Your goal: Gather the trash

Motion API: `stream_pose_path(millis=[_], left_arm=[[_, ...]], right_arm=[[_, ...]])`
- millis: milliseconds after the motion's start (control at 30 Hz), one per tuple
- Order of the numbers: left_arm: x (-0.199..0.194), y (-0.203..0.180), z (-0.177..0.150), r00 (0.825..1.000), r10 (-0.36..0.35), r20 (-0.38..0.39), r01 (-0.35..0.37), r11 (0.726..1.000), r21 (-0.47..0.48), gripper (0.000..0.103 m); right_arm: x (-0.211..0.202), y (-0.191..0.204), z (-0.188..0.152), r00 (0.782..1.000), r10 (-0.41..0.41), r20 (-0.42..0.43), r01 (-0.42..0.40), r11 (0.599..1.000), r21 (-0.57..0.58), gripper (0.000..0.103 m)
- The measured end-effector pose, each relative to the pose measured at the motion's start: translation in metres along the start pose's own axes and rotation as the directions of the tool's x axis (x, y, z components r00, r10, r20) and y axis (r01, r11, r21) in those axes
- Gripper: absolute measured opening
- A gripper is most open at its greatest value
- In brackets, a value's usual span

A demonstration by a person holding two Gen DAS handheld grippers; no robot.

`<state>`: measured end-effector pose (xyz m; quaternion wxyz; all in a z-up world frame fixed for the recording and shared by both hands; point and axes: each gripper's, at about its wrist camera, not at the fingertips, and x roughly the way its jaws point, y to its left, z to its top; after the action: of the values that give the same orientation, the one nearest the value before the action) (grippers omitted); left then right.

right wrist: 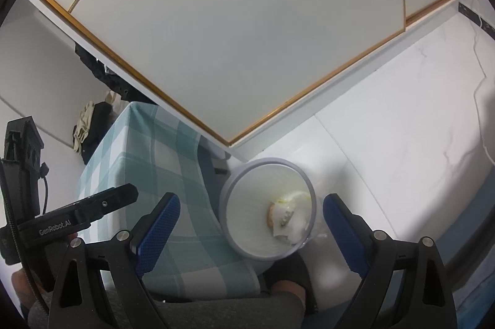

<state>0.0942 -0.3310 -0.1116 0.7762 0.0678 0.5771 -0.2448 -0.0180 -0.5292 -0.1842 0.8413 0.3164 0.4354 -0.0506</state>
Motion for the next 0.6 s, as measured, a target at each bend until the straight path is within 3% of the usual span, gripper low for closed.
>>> stream_pose_path(millis=[600], left_arm=[[-0.0022,0.0042,-0.002,1.0,-0.012,0.01,0.012,0.999,-0.035,0.076]], right_arm=[[0.0003,-0.0022,0.0012,1.0,-0.004,0.003,0.004,1.0,0.014,0.094]])
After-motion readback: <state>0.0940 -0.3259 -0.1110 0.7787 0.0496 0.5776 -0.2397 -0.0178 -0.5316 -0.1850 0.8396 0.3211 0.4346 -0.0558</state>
